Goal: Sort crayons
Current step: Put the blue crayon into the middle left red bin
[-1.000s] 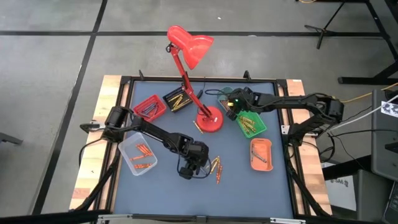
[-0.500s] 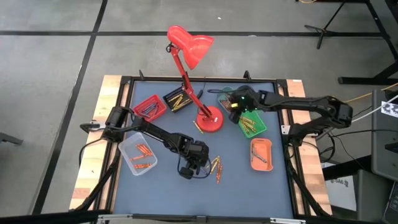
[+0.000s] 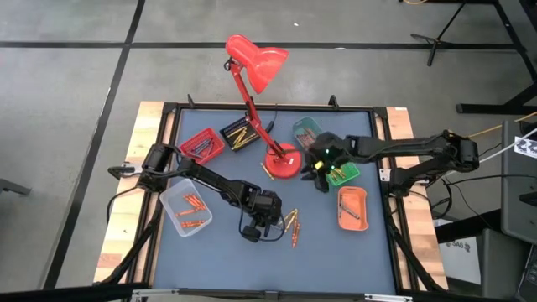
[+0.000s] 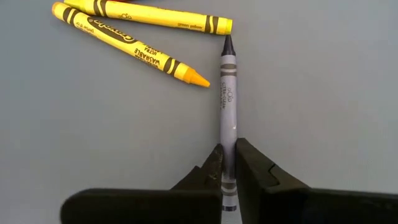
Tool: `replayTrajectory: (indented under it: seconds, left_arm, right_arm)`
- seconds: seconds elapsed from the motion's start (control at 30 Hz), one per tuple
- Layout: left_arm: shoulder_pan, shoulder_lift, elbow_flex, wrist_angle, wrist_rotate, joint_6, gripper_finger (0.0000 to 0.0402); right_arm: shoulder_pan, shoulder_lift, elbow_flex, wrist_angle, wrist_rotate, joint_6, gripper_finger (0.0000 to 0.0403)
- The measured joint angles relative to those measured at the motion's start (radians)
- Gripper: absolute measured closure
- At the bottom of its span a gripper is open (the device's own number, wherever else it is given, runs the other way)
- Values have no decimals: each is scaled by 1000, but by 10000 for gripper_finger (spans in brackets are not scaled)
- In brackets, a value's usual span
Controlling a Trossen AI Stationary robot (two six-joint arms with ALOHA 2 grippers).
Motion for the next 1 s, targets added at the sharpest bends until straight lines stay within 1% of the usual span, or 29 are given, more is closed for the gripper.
replayTrajectory:
  seconds: [0.33, 0.5, 0.73, 0.83, 1.0]
  left_arm:
    - [0, -18, -3, -11, -2, -1, 396]
    - [3, -79, -6, -56, -22, -2, 396]
    - [16, -198, -5, -213, -25, -28, 396]
    - [26, -254, -4, -294, -75, -35, 395]
    - [63, -343, -4, -485, -205, -97, 395]
  right_arm:
    - [204, 0, 0, 1, 158, 0, 275]
    - [266, 0, 0, 2, 203, 0, 275]
    - [316, 12, 0, 28, 262, 0, 275]
    - [321, 39, 0, 87, 270, 0, 275]
    - [319, 112, 0, 194, 269, 0, 275]
